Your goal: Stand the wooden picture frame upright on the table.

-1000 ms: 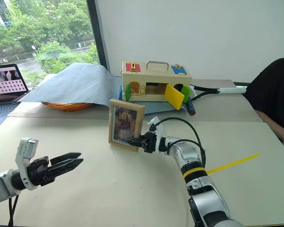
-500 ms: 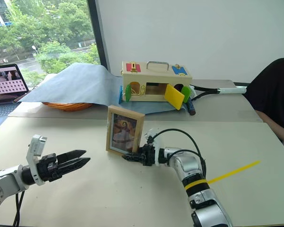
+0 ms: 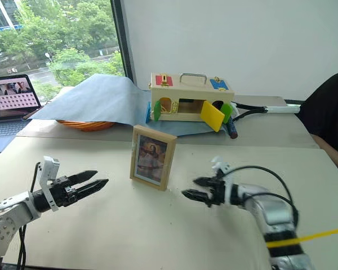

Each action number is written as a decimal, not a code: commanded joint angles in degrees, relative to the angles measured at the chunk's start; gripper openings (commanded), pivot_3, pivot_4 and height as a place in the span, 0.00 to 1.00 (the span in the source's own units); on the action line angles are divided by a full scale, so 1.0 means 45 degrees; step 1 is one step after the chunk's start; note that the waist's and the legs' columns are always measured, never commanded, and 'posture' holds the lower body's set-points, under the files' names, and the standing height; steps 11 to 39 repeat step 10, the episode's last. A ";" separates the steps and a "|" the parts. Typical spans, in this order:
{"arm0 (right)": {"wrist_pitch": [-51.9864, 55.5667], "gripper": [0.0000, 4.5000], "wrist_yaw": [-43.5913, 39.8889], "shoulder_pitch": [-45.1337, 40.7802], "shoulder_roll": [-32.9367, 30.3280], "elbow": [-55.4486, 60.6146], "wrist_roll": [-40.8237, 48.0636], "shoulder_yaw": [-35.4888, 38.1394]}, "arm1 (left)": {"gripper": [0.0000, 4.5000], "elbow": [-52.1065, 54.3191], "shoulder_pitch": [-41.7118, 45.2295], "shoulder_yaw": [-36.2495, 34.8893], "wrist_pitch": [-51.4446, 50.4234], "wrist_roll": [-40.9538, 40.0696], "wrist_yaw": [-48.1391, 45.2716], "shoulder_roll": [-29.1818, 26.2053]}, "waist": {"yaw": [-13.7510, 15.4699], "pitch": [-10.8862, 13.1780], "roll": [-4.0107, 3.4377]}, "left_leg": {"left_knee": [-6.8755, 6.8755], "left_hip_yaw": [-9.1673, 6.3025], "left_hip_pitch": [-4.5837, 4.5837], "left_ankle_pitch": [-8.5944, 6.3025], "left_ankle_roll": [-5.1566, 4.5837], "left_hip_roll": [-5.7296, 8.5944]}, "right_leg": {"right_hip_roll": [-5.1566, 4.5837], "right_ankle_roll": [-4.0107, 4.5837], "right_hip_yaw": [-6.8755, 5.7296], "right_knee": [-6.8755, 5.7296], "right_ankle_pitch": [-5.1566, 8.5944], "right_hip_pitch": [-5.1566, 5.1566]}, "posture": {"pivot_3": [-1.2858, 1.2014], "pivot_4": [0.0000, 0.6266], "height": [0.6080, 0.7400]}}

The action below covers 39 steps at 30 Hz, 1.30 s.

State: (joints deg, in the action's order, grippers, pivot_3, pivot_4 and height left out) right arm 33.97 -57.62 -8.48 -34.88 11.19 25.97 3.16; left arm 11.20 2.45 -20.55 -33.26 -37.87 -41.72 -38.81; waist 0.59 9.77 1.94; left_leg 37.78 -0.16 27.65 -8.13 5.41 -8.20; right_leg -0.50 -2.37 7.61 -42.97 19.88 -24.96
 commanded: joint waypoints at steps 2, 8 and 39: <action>-0.0654 1.00 0.0893 0.1248 -0.0468 0.2558 0.0430 0.1857 | 1.00 -0.0778 0.0215 0.0772 0.2466 0.2821 0.0550 -0.0440 | -0.0153 0.0000 -0.0001 | 0.0007 0.0001 -0.0013 0.0003 0.0003 0.0001 | 0.0000 -0.0041 0.0006 -0.0001 0.0020 0.0006 | 0.52 0.24 0.45; -0.0431 1.00 0.2448 0.1770 -0.0034 0.3281 0.0413 0.2384 | 1.00 -0.1300 0.1402 0.1357 0.2249 0.2949 0.0564 -0.0126 | -0.0280 -0.0002 0.0009 | 0.0025 -0.0001 -0.0087 0.0021 0.0007 0.0006 | 0.0000 -0.0081 0.0021 0.0011 -0.0002 0.0089 | 0.52 0.24 0.45; -0.0481 1.00 0.2710 0.1899 0.0062 0.3324 0.0411 0.2333 | 1.00 -0.1439 0.1807 0.1620 0.2138 0.2920 0.0378 -0.0058 | -0.0260 -0.0002 0.0008 | 0.0025 -0.0002 -0.0084 0.0022 0.0005 0.0008 | 0.0000 -0.0085 0.0020 0.0014 -0.0003 0.0096 | 0.52 0.24 0.45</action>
